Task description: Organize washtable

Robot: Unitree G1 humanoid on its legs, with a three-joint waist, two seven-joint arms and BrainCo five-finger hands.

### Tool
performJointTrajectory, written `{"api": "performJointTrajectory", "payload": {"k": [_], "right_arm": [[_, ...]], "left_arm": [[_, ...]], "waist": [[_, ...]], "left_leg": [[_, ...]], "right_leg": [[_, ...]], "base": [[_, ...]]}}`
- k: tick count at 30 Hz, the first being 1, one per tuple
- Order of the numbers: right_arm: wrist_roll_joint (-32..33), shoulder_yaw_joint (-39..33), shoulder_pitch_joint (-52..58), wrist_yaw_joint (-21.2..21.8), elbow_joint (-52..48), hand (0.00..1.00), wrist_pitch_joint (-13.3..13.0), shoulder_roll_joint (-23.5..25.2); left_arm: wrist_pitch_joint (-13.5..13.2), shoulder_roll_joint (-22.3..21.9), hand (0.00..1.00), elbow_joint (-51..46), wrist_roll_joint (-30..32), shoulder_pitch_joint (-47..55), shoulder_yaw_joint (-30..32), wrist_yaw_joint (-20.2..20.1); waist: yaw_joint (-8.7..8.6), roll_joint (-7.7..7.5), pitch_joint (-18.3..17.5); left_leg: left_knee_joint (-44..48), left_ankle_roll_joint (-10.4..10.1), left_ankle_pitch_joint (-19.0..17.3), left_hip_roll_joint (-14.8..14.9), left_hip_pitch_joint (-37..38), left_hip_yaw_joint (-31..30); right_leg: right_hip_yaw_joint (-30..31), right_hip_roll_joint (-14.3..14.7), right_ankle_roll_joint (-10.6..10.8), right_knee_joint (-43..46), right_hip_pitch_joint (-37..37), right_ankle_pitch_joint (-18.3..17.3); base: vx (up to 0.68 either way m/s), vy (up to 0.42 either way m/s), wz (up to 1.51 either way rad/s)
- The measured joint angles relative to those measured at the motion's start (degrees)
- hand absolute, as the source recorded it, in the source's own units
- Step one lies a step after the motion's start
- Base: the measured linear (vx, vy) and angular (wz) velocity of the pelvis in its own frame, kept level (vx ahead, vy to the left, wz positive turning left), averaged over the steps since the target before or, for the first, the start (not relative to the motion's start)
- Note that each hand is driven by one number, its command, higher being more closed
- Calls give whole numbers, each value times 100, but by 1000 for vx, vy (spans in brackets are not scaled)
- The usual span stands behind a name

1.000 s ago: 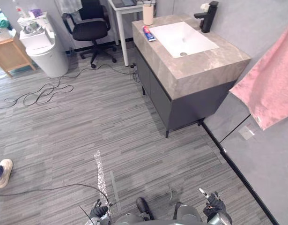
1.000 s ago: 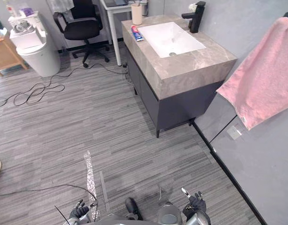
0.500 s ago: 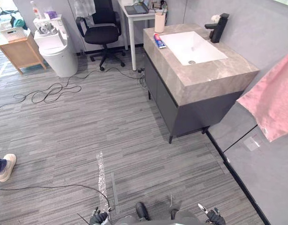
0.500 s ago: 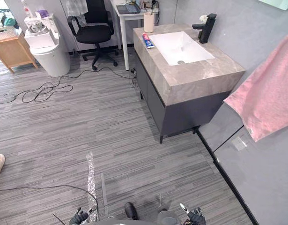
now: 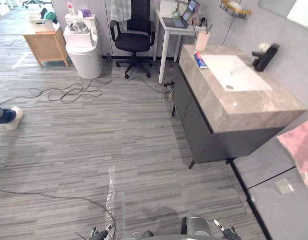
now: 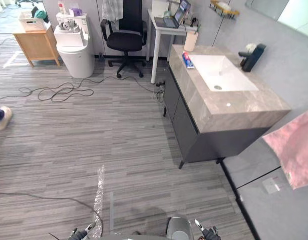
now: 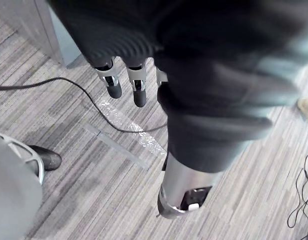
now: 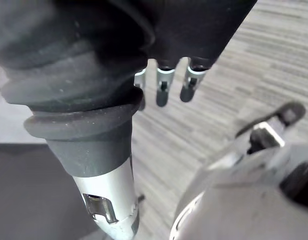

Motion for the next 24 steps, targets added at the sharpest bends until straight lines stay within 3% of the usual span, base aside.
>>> {"api": "performJointTrajectory", "payload": {"k": [1, 2, 3, 4, 5, 6, 7, 8, 10, 11, 12, 13, 15, 17, 19, 21, 24], "right_arm": [[37, -70, 21, 7, 125, 0, -11, 11], [38, -174, 45, 4, 120, 0, -37, 9], [58, -326, 57, -27, 311, 0, 10, 15], [62, -332, 125, -15, 407, 0, 27, 13], [66, -366, 167, -17, 458, 0, 50, 12], [79, -452, 210, -21, 506, 0, 116, 13], [85, -525, 258, -26, 504, 0, 142, 11], [85, -545, 278, -26, 503, 0, 142, 12], [80, -691, 363, -20, 422, 0, 142, 25], [72, -769, 226, -31, 377, 0, 136, -101], [72, -780, 181, -37, 305, 0, 127, -122], [75, -754, 67, -37, 49, 0, 67, -106], [102, -737, -172, -79, 38, 0, 42, -64], [76, -607, -416, -159, 157, 0, 32, -38], [71, -441, -653, -199, 151, 0, 10, -49], [58, -380, -788, -219, 133, 0, -30, -38], [42, -163, -701, -236, 40, 0, -48, 0]], "left_arm": [[-12, 25, 0, -29, 1, -149, 41, -7], [-17, -20, 0, -22, 1, -286, -16, -5], [-3, 0, 0, 60, 1, -424, -20, 1], [-6, 39, 0, 50, 7, -462, -40, -6], [-8, 25, 0, 49, 10, -499, -72, -7], [-9, 23, 0, 47, 20, -556, -68, -5], [-12, 18, 0, 31, 24, -550, -72, -6], [-16, 23, 0, 21, 27, -525, -69, -8], [-21, 75, 0, -13, 123, -357, -60, -14], [5, 0, 0, 33, 159, -311, 18, 7], [-2, -41, 0, 16, 164, -234, 29, -4], [-3, -95, 0, -9, 133, -176, 167, -6], [-14, -32, 0, -57, 14, -117, 219, -9], [-33, 44, 0, -171, -36, -134, 209, -8], [-47, 50, 0, -173, -62, -131, 225, -11], [-47, 50, 0, -172, -74, -144, 229, -10], [-47, 47, 0, -167, -69, -108, 222, -11]], "waist": [[-98, -102, 39], [-142, 15, 157], [-77, -54, 242], [-150, -40, 242], [-210, -30, 247], [-303, 28, 244], [-337, 151, 215], [-368, 201, 185], [-466, 122, 12], [-470, 300, -44], [-456, 456, -93], [-373, 670, -101], [-325, 685, -83], [-204, 398, -26], [-179, 272, -3], [-116, 161, 54], [-73, 94, 107]], "left_leg": [[862, 232, -367, 371, -135, 361], [1091, 243, -468, 610, -136, 331], [928, 237, -464, 326, 86, 241], [579, 225, -432, 113, 307, 120], [398, 221, -399, 1, 455, 27], [95, 195, -388, -127, 740, -99], [22, 9, -486, -109, 910, -210], [73, -83, -532, -83, 986, -302], [941, -351, -682, -112, 958, -503], [2055, -433, -727, 113, 667, -508], [2721, -532, -568, 369, 410, -479], [4366, -747, 371, 758, -133, -432], [5567, -648, 434, 1367, -540, -175], [6198, -265, 170, 1972, -796, 269], [6034, -77, -9, 2187, -1165, 341], [5429, -189, -218, 2250, -1528, 214], [4013, -358, -263, 2127, -2232, -582]], "right_leg": [[-173, -35, 181, -896, -143, 23], [-338, 45, 261, -1256, -184, 67], [-370, 28, 435, -2292, -199, 297], [-522, 61, 426, -3255, -219, 628], [-629, 66, 412, -3535, -258, 720], [-871, 132, 231, -3687, -396, 861], [-1104, 323, -163, -3501, -494, 906], [-1166, 412, -311, -3371, -517, 893], [-1350, 708, -892, -3250, -276, 1100], [-1220, 927, -1164, -3177, -119, 1168], [-1190, 977, -1271, -3200, -50, 1098], [-962, 1238, -1162, -3329, 262, 806], [-679, 1420, -1106, -3396, 654, 572], [-81, 1428, -972, -3589, 1394, 418], [382, 1318, -843, -3864, 1829, 361], [818, 1125, -637, -3948, 2068, 270], [1270, 729, -193, -3977, 2412, -39]], "base": [[371, 69, 48], [450, -5, 34], [548, 9, 34], [552, 61, 32], [591, 105, 65], [417, 64, 69], [424, 51, 71], [510, 16, 79], [845, -94, 71], [927, -119, 18], [890, -43, -39], [698, 45, -70], [657, 54, -83], [652, 74, -97], [464, 153, -93], [422, 279, -105], [348, 376, -69]]}}
